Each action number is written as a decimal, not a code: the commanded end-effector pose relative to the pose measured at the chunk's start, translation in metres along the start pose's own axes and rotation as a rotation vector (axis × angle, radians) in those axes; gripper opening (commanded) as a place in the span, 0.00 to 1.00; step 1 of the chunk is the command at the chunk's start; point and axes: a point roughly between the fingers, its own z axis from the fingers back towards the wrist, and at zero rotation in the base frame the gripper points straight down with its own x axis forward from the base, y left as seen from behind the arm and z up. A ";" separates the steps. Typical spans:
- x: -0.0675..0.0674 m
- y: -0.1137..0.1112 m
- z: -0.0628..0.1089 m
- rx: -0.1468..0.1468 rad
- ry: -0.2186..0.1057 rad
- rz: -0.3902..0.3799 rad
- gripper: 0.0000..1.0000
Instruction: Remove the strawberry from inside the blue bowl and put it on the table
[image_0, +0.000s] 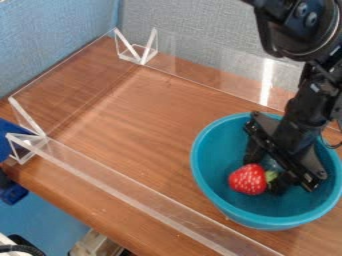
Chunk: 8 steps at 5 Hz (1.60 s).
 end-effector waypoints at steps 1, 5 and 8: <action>0.003 0.010 0.030 0.005 -0.085 0.021 0.00; -0.046 0.112 0.122 0.110 -0.201 0.282 0.00; -0.122 0.199 0.078 0.114 -0.066 0.542 0.00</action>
